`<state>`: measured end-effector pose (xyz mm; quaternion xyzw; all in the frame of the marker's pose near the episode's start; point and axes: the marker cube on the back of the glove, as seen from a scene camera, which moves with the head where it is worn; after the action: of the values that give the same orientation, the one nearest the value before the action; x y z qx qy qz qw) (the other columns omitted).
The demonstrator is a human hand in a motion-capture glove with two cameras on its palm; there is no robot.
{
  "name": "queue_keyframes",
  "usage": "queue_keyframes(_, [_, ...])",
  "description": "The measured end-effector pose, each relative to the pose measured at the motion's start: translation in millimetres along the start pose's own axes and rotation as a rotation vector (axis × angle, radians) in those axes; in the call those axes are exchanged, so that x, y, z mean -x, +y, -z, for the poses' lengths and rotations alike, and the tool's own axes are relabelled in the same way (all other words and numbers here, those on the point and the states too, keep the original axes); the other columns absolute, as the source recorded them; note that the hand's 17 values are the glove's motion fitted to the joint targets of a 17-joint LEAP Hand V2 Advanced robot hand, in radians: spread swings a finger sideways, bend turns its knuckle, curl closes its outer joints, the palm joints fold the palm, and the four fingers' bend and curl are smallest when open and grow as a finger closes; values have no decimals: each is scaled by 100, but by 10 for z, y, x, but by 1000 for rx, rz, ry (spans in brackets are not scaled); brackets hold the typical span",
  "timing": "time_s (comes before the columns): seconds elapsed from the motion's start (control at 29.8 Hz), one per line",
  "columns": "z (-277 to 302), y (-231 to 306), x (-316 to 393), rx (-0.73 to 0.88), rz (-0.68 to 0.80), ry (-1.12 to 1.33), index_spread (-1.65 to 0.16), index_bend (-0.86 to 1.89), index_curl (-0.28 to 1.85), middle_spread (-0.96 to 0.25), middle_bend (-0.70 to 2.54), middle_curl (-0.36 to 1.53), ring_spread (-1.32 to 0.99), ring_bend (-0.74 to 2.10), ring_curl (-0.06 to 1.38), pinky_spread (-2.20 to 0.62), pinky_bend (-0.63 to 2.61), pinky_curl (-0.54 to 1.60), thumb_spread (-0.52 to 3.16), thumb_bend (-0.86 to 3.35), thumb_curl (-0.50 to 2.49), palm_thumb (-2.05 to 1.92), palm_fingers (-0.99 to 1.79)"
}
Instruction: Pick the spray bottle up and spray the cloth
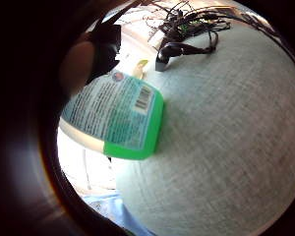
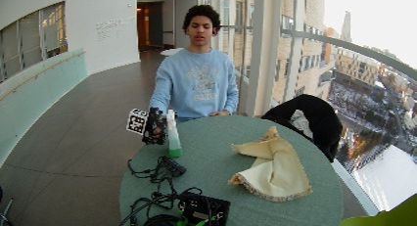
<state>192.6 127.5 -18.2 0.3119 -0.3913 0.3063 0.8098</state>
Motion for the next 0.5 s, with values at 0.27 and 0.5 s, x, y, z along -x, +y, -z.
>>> queue_keyframes(0.27, [-138, -119, -38, 23, -31, -77, -38, 14, 23, -7, 25, 39, -2, 29, 31, 18, 34, 36, 104, -3, 29, 62, 58])
queue_keyframes(0.5, [-284, -127, -107, -12, -51, -84, -38, 16, 25, -7, 25, 40, -3, 27, 31, 19, 30, 35, 102, -3, 29, 61, 62])
